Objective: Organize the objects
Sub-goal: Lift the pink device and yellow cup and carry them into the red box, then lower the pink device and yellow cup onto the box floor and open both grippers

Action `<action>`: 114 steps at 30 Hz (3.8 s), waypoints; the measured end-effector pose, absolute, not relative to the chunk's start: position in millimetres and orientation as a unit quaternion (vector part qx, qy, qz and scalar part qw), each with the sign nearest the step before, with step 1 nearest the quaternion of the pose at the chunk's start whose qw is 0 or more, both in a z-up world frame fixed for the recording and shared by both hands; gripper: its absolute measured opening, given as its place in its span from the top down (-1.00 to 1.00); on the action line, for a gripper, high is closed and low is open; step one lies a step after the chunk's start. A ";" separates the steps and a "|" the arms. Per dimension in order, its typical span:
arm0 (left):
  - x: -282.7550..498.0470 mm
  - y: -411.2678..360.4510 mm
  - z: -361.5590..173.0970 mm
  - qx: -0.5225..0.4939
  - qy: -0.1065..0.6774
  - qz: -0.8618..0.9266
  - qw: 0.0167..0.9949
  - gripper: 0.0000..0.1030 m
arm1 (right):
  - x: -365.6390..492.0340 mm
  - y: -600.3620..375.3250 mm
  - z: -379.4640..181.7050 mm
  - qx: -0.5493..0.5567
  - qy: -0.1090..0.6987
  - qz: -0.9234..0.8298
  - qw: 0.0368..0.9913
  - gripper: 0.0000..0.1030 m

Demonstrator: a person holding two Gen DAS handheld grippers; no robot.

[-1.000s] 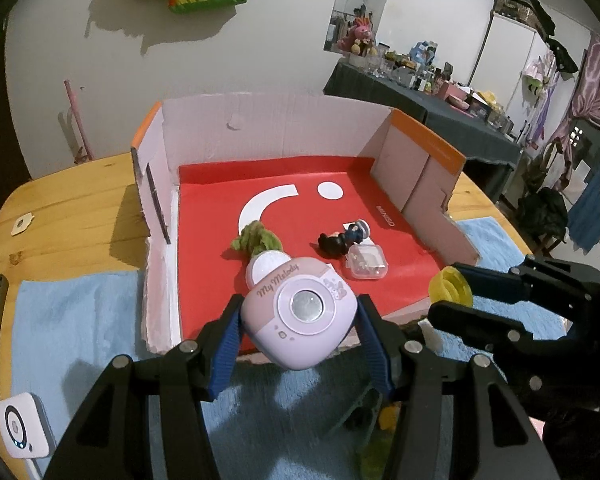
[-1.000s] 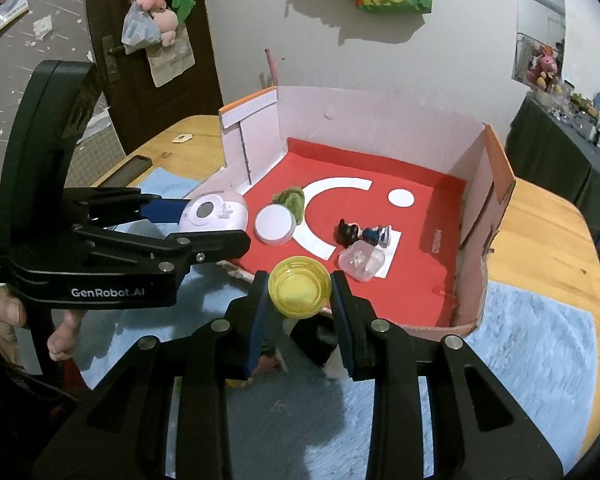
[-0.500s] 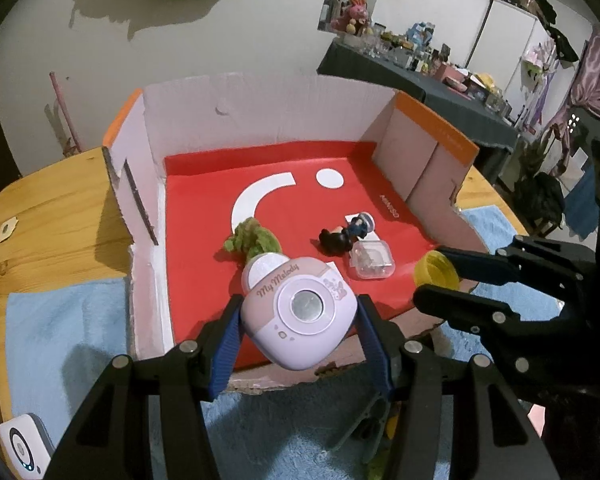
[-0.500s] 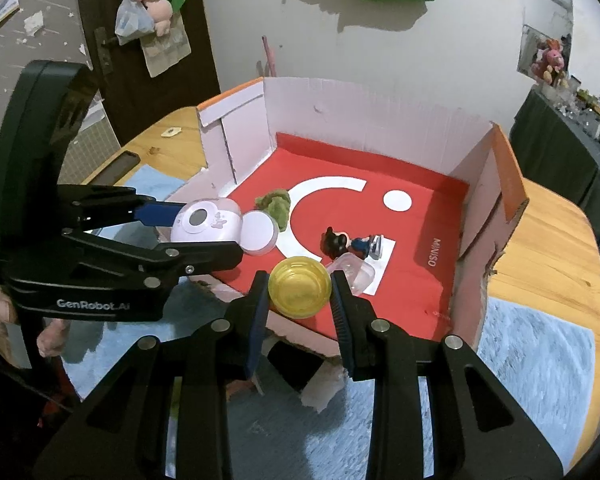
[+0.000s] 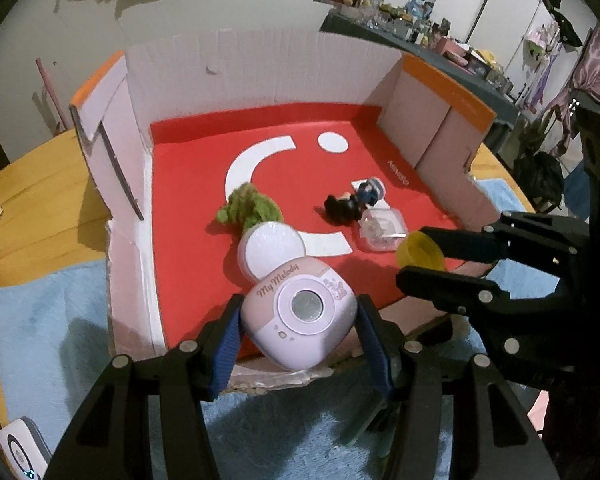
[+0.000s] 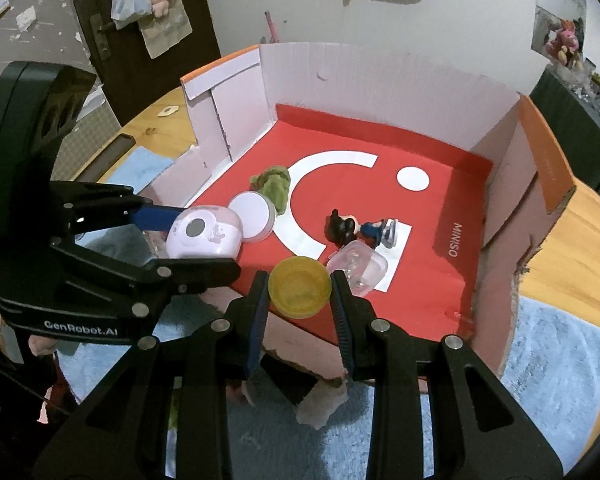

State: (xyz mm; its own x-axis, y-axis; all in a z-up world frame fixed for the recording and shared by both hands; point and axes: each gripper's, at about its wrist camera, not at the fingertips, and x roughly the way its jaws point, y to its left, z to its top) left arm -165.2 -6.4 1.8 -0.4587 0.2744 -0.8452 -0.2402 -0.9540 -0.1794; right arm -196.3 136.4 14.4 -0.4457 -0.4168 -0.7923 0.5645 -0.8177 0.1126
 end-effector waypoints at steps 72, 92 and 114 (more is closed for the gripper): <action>-212.4 -5.9 -12.6 -0.483 -0.023 0.869 0.107 -0.11 | -242.0 150.4 -15.4 0.459 0.079 -0.858 0.217 0.43; -210.7 -9.9 -10.0 -0.483 -0.021 0.870 0.095 -0.17 | -236.9 150.0 -12.7 0.461 0.065 -0.856 0.225 0.41; -199.0 -8.3 -4.8 -0.477 -0.010 0.874 0.091 -0.26 | -223.0 148.9 -7.1 0.454 0.065 -0.859 0.228 0.01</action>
State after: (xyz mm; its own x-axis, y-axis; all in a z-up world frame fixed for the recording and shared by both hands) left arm -199.0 -8.3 -4.8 -0.5282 0.1696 -0.8320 -0.1496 -0.9831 -0.1054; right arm -223.0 148.9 -7.1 -0.4831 -0.3330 -0.8097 0.4514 -0.8872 0.0956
